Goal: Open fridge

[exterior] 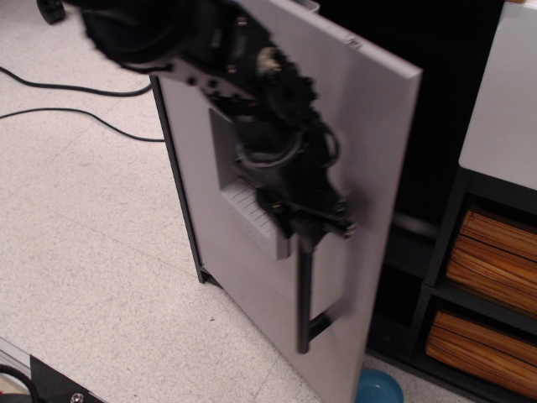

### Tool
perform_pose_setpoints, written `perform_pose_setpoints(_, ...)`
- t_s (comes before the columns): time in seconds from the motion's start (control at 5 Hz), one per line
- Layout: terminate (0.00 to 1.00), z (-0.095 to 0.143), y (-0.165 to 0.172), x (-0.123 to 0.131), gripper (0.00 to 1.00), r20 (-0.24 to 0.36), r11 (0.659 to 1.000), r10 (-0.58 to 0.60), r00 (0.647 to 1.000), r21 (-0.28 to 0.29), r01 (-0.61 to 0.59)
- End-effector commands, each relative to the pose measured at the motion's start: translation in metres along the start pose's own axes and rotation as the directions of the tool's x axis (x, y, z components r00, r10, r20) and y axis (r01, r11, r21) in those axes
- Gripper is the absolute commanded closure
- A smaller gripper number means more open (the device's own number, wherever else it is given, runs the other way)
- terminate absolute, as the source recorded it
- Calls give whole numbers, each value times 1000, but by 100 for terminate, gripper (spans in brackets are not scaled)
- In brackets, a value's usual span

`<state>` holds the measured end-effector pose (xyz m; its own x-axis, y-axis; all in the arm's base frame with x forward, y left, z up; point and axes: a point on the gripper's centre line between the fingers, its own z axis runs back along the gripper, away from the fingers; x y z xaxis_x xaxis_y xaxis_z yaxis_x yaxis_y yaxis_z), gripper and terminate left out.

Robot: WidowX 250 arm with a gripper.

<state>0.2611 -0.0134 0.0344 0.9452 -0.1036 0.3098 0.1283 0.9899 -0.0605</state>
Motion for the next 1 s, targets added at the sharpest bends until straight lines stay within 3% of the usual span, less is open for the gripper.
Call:
perform_pose_setpoints(0.0, 0, 32, 41, -15, 0, -43, 995, 51, 998, 84, -47)
perform_pose_setpoints(0.4, 0, 31, 18, -92, 0, -128, 990, -50, 991, 128, 67)
perform_pose_setpoints(0.6, 0, 31, 9, -114, 0, -163, 975, -123, 979, 162, 150)
perform_pose_setpoints(0.8, 0, 21, -10, -122, 0, -224, 966, -181, 958, 141, 215)
